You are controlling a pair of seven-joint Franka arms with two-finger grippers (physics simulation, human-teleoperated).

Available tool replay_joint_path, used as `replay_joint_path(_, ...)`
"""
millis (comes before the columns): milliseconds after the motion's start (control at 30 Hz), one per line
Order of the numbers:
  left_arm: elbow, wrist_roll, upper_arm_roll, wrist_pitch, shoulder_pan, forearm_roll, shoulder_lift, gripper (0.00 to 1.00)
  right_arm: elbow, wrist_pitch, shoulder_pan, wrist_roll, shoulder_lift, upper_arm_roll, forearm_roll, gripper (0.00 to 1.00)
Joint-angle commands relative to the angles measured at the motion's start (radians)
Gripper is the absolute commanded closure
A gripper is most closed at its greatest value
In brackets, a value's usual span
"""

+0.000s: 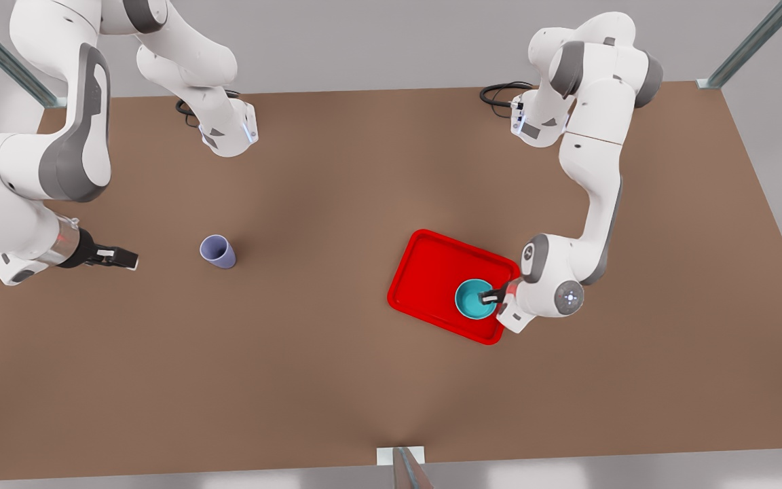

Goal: Place the bowl on the tray with the left arm and the cup on the tray with the right arm

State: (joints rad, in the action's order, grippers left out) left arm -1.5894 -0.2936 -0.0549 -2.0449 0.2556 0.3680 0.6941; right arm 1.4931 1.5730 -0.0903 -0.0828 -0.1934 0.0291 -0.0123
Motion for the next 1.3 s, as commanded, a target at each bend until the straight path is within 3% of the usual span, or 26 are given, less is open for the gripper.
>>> replay_joint_path(0,0.0,-0.004,0.0,0.002,-0.001,-0.04,-0.002,0.0,0.001,0.001,0.0,0.0,0.0,0.0,0.0,0.0)
replay_joint_path(200,0.124,0.013,0.018,0.029,-0.026,-0.334,-0.065,0.0,0.001,-0.001,0.0,0.0,0.0,-0.002,0.0,0.0)
replay_joint_path(233,0.163,0.017,0.043,0.104,-0.026,-0.376,-0.087,0.0,0.001,-0.001,0.0,0.0,0.0,-0.002,0.0,0.0)
replay_joint_path(267,0.23,0.106,0.058,0.299,-0.029,-0.377,-0.136,0.0,0.001,-0.001,-0.003,0.0,0.0,0.0,0.0,0.0)
replay_joint_path(333,0.236,0.248,0.098,0.537,-0.033,-0.368,-0.278,0.0,0.001,-0.001,-0.003,0.0,0.0,0.0,0.0,0.0)
replay_joint_path(433,0.233,0.281,0.101,0.669,-0.033,-0.363,-0.396,0.0,0.001,-0.001,-0.003,0.0,0.0,0.0,0.0,0.0)
replay_joint_path(633,0.232,0.413,0.104,0.646,-0.099,-0.287,-0.354,0.0,0.032,0.039,0.011,-0.003,-0.026,0.005,-0.002,0.0)
replay_joint_path(767,0.232,0.413,0.104,0.646,-0.099,-0.287,-0.354,0.0,0.288,0.179,0.014,-0.011,0.075,0.037,-0.002,0.0)
replay_joint_path(967,0.232,0.412,0.104,0.64,-0.099,-0.285,-0.347,0.0,0.447,0.272,0.012,-0.011,0.074,0.037,0.002,0.0)
replay_joint_path(1133,0.232,0.412,0.104,0.638,-0.099,-0.285,-0.344,0.0,0.688,0.387,0.018,-0.012,0.201,0.043,0.002,0.0)
replay_joint_path(1267,0.233,0.41,0.104,0.64,-0.099,-0.285,-0.349,0.0,0.728,0.383,0.02,-0.015,0.209,0.043,0.002,0.0)
